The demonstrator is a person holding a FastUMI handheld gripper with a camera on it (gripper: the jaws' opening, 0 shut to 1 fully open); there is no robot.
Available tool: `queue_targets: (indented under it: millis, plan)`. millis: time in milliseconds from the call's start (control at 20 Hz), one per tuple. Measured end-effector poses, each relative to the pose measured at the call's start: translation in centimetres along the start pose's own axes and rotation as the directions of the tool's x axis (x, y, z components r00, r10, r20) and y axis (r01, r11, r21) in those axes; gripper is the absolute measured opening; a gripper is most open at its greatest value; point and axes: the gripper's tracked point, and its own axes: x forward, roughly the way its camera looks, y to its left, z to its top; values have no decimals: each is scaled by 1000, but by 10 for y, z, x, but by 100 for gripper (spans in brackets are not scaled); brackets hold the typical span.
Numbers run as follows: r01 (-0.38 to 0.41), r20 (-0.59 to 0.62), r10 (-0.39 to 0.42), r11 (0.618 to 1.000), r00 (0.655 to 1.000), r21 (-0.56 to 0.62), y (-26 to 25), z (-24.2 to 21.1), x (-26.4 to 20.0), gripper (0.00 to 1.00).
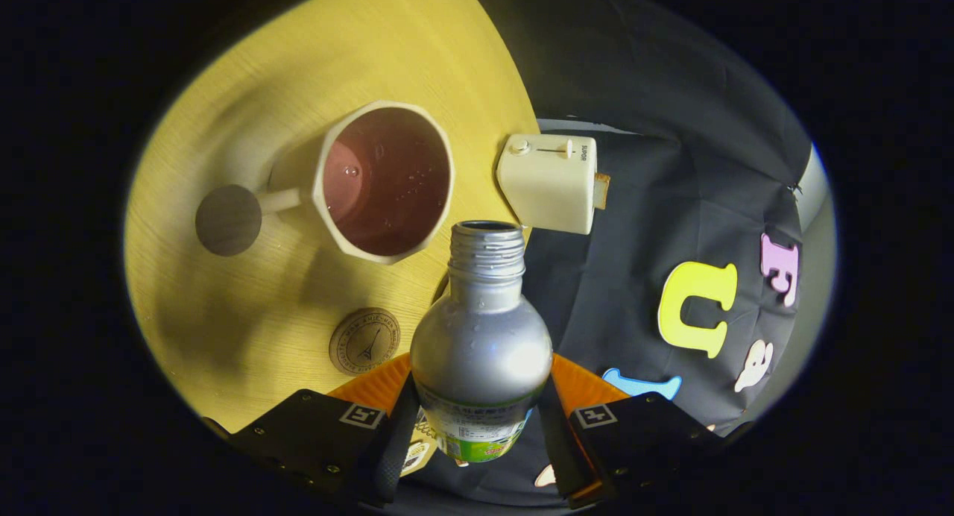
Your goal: Take the bottle from table, then pour the juice into the cup, finally place the bottle on the coaster
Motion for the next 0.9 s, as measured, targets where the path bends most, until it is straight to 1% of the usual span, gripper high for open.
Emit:
queue_targets:
  millis: [300, 500, 750, 900]
  plan:
    - [4, 0, -4, 992, 1000, 127, -1, -12, 0, 77]
    - [-27, -15, 31, 974, 999, 226, 5, -20, -1, 77]
    - [-26, -40, 43, 933, 998, 360, 8, -36, -4, 77]
    - [-4, -65, 35, 905, 997, 426, 6, -47, -4, 77]
